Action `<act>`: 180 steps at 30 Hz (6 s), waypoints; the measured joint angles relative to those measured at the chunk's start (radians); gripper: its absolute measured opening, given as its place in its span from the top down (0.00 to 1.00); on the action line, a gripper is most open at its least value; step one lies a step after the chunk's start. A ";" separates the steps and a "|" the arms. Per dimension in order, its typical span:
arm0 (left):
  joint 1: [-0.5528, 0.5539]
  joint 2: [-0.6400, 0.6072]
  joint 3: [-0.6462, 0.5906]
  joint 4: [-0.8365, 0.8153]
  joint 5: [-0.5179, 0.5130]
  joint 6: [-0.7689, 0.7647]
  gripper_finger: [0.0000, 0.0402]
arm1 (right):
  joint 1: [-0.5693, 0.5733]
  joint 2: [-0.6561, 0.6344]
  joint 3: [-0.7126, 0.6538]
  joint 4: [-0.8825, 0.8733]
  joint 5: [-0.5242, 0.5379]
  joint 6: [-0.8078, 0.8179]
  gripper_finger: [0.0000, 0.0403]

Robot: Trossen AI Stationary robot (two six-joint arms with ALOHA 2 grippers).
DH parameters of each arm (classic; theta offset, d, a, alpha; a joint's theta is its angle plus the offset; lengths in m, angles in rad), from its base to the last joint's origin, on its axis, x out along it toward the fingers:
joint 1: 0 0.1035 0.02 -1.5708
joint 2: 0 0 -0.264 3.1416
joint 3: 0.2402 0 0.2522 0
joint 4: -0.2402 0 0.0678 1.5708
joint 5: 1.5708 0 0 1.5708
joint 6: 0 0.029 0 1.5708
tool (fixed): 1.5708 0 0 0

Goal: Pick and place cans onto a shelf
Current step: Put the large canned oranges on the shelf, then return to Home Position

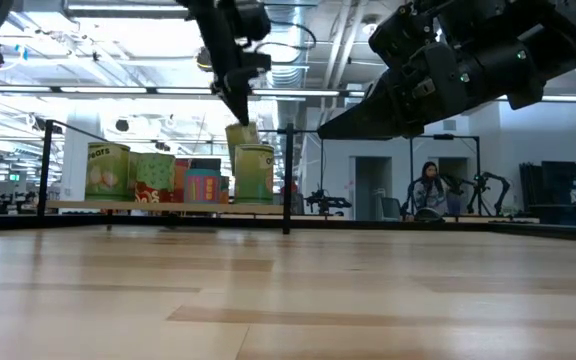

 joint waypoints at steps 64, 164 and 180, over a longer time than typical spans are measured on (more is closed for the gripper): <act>-0.025 0.138 0.109 -0.018 0.044 0.106 0.89 | 0.001 0.000 0.000 -0.022 0.000 0.000 0.96; -0.555 -1.766 -1.726 1.170 0.067 -0.198 0.89 | -0.463 -1.623 -0.576 -0.687 -0.155 0.011 0.97; -0.553 -1.763 -1.728 1.091 -0.144 -0.222 0.89 | -0.487 -1.494 -0.576 -0.709 -0.099 0.041 0.95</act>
